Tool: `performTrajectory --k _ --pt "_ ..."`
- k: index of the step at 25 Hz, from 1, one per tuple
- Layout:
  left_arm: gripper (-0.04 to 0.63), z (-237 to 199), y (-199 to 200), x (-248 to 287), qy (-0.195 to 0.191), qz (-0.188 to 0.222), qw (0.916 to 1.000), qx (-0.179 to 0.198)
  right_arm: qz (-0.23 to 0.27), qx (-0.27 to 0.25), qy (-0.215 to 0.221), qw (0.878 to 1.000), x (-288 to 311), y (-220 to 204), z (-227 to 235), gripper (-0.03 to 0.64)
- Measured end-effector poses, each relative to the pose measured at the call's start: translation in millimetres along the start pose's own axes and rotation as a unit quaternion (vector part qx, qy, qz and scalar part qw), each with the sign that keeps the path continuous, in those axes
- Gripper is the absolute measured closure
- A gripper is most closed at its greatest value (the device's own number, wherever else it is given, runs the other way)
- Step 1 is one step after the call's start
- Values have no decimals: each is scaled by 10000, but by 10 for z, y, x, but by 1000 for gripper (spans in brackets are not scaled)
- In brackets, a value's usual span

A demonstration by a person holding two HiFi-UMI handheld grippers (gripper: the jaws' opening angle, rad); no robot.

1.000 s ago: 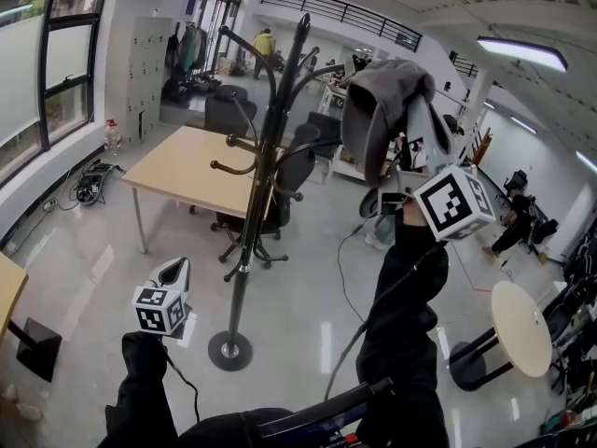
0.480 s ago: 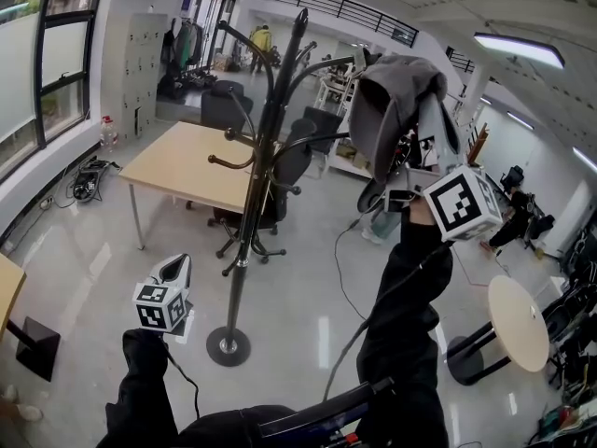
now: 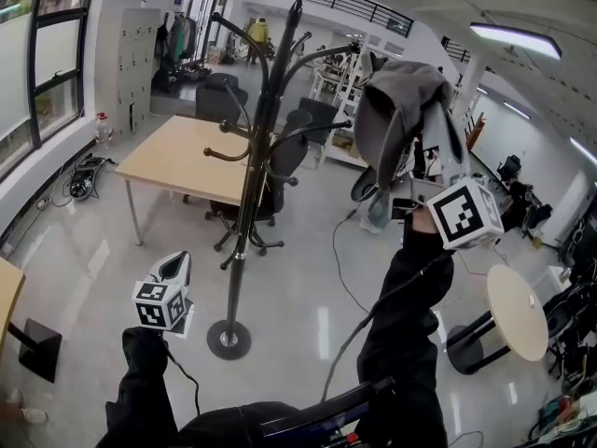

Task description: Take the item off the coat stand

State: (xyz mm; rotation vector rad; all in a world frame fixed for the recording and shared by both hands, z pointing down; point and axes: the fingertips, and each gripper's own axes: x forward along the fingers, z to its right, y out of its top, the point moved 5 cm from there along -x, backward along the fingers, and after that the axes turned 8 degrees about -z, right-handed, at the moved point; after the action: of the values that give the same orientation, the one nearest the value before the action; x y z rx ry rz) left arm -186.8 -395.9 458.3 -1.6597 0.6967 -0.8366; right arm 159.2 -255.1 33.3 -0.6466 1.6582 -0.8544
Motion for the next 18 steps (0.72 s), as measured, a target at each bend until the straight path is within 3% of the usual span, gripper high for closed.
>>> performTrajectory --k 18 --pt "594 32 -185 -19 -214 -223 9994 178 -659 111 -305 9973 -545 -697 2 600"
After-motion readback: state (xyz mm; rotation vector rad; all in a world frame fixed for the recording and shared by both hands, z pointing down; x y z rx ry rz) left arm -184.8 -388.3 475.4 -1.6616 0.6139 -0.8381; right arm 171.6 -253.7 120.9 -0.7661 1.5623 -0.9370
